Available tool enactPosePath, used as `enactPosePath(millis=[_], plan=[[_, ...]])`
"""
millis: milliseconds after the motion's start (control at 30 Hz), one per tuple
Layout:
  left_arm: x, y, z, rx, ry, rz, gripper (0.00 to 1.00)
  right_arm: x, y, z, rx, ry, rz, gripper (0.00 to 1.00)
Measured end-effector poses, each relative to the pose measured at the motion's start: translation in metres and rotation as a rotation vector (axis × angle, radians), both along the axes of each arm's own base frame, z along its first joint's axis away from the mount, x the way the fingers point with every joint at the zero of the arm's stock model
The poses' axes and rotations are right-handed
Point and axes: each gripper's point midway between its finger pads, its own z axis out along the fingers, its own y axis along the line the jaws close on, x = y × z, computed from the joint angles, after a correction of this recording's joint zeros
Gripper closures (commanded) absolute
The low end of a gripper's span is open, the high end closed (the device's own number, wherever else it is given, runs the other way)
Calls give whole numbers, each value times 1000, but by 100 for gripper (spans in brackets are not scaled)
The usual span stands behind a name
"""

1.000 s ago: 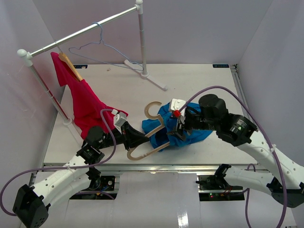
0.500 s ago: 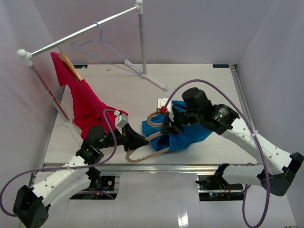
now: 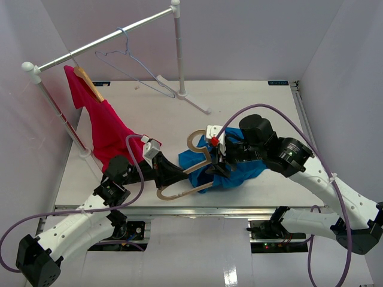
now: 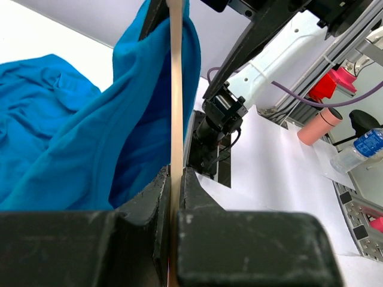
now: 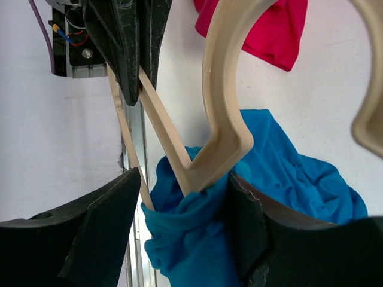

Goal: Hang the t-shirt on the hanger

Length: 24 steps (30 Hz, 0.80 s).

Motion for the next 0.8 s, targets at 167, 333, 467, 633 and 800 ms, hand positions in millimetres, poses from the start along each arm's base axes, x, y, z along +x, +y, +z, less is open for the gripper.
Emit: enactPosePath(millis=[167, 333, 467, 633, 800], plan=[[0, 0, 6, -10, -13, 2, 100, 0, -2, 11, 20, -22, -9, 33], [0, 0, 6, -7, -9, 1, 100, 6, 2, 5, -3, -14, -20, 39], [0, 0, 5, -4, -6, 1, 100, 10, 7, -1, -23, 4, -22, 55], [4, -1, 1, 17, -4, 6, 100, 2, 9, -6, -25, 46, 21, 92], [3, -3, 3, 43, -20, -19, 97, -6, 5, -8, -7, 53, 37, 92]])
